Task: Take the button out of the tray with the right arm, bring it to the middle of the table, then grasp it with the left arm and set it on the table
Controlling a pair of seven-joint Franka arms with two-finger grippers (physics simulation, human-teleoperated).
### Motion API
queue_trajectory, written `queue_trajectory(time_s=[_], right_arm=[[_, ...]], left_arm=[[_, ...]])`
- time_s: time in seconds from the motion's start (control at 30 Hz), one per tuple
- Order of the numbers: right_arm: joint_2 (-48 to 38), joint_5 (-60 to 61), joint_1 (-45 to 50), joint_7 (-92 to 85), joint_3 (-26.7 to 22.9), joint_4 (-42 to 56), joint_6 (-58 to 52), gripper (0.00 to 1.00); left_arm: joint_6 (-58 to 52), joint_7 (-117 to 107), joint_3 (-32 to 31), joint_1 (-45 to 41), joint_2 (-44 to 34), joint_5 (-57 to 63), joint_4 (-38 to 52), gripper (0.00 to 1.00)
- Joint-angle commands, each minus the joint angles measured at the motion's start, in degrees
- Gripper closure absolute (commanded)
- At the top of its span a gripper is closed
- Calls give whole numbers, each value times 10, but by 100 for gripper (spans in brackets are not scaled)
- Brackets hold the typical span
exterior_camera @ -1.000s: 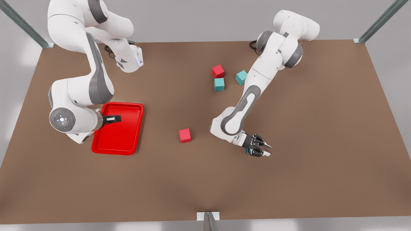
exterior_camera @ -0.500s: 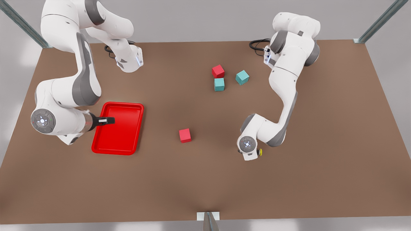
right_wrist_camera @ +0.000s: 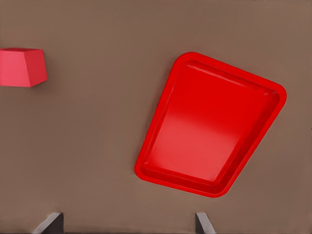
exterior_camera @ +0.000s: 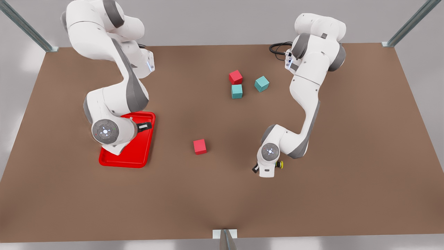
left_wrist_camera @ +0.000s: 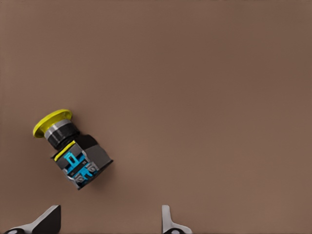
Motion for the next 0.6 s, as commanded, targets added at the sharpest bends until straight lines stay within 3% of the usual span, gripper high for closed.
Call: queue_trajectory(time_s=[0.0,0.13,0.47,0.57], right_arm=[[3,-20,-11,-2,-1,3,-22,0],[3,15,-52,-4,-1,4,-21,0],[3,22,-54,-5,3,11,-21,0],[6,-7,12,-1,3,3,-24,0]], left_arm=[[44,-344,2,1,-3,15,-13,0],[86,-376,15,0,-43,20,-96,0],[132,-497,30,5,-44,19,-117,0],[132,-497,33,5,-45,23,-125,0]])
